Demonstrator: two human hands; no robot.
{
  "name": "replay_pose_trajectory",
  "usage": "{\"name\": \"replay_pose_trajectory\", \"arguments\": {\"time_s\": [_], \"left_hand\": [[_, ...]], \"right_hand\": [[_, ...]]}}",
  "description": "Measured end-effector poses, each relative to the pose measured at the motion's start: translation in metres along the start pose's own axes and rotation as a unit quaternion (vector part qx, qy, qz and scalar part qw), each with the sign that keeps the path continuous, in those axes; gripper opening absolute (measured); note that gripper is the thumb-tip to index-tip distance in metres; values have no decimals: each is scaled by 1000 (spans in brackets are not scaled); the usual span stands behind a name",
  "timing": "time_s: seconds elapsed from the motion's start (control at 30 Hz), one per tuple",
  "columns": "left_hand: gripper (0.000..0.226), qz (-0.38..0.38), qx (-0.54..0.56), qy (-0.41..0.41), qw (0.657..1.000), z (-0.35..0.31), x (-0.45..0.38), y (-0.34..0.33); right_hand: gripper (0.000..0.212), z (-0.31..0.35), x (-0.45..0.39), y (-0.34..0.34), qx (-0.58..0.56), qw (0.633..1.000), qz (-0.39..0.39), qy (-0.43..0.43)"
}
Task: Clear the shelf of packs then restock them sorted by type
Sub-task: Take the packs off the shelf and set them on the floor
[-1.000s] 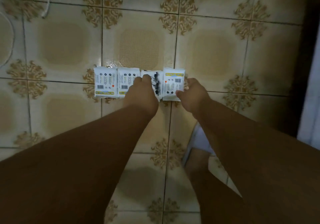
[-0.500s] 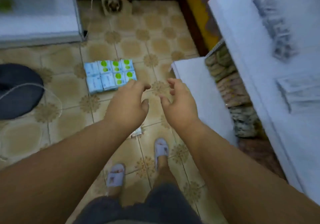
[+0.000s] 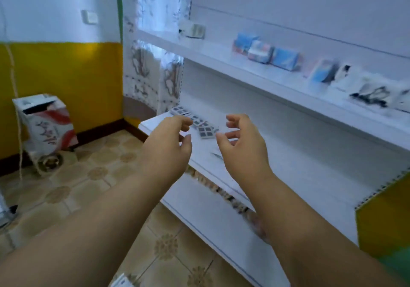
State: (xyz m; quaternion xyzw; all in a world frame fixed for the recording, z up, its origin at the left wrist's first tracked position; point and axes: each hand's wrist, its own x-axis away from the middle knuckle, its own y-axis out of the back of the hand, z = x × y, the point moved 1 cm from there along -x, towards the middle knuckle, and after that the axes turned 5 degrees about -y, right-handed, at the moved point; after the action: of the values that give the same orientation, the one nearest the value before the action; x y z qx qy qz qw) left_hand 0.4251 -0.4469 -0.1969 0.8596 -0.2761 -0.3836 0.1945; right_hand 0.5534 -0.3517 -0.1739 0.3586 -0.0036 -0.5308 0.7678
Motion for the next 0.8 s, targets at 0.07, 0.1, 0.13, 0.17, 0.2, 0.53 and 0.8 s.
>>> {"name": "replay_pose_trajectory", "arguments": {"time_s": [0.07,0.1,0.13,0.17,0.2,0.53,0.8], "left_hand": [[25,0,36,-21,999,-40,-9,-18],[24,3,52,-35,998,-60,-13,-27],[22,5,65,-48,997,-79,-17,-36],[21,7,79,-60,995,-98,-20,-45],[21,9,95,-70,993,-117,-24,-53],[23,62,150,-153,975,-218,-77,-130],[24,140,178,-202,953,-247,-159,-202]], "right_hand": [[32,-8,-2,49,11,999,-36,-7],[32,-12,-2,73,18,998,-53,-9],[32,-15,-2,95,26,997,-68,-11],[31,-18,-3,115,33,996,-82,-11],[31,-21,-4,134,35,995,-98,-10],[31,-53,-55,223,39,975,-211,-55],[32,-91,-122,248,78,947,-285,-127]]}}
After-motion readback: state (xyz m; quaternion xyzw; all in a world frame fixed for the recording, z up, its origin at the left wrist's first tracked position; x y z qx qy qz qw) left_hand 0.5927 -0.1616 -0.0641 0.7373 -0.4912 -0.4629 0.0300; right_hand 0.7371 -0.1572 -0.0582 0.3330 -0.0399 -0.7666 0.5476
